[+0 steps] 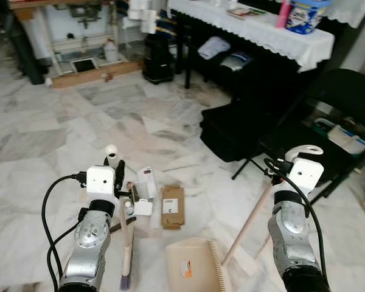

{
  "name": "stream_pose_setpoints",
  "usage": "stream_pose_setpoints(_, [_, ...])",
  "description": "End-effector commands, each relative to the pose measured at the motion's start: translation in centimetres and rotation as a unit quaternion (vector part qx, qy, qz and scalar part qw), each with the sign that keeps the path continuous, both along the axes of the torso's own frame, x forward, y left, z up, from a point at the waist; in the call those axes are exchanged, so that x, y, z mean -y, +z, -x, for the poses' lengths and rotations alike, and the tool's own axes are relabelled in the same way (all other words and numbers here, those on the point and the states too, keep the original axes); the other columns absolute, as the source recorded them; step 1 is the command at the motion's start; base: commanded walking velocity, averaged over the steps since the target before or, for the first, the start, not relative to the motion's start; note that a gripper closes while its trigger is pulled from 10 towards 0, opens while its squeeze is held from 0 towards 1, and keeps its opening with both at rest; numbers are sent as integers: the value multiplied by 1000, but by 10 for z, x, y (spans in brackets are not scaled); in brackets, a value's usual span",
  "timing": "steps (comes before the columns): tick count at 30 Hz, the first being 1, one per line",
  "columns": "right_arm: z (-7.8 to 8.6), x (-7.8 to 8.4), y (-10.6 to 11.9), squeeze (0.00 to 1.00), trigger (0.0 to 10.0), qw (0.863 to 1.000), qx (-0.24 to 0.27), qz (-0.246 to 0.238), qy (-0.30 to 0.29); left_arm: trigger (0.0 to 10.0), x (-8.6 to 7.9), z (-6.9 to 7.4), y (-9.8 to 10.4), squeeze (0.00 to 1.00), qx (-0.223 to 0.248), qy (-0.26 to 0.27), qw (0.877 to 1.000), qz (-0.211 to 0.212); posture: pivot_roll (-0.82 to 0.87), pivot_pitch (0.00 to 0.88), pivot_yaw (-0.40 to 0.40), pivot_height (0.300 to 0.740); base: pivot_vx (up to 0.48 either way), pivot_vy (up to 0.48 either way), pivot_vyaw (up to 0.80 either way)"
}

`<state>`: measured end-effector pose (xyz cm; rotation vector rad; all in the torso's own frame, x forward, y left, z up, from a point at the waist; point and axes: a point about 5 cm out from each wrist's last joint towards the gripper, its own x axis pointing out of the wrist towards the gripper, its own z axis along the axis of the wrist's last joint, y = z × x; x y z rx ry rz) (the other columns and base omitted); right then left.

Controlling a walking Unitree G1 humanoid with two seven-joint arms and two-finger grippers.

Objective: Sweep floor

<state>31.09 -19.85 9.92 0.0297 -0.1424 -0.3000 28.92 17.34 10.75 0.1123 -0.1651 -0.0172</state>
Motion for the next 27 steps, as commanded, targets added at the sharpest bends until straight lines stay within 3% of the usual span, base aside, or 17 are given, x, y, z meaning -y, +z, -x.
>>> stream_pose_setpoints(1, [-2,2,7,0,10000,1000,15,3,-2,10000,2,-2,10,0,22,-6,1000,2,76,33,-44,740,0,0,-731])
stream_pose_setpoints(27, [-3,3,6,0,10000,1000,12,6,-3,10000,7,-2,11,0,24,-22,999,6,72,7,-39,740,0,0,-717])
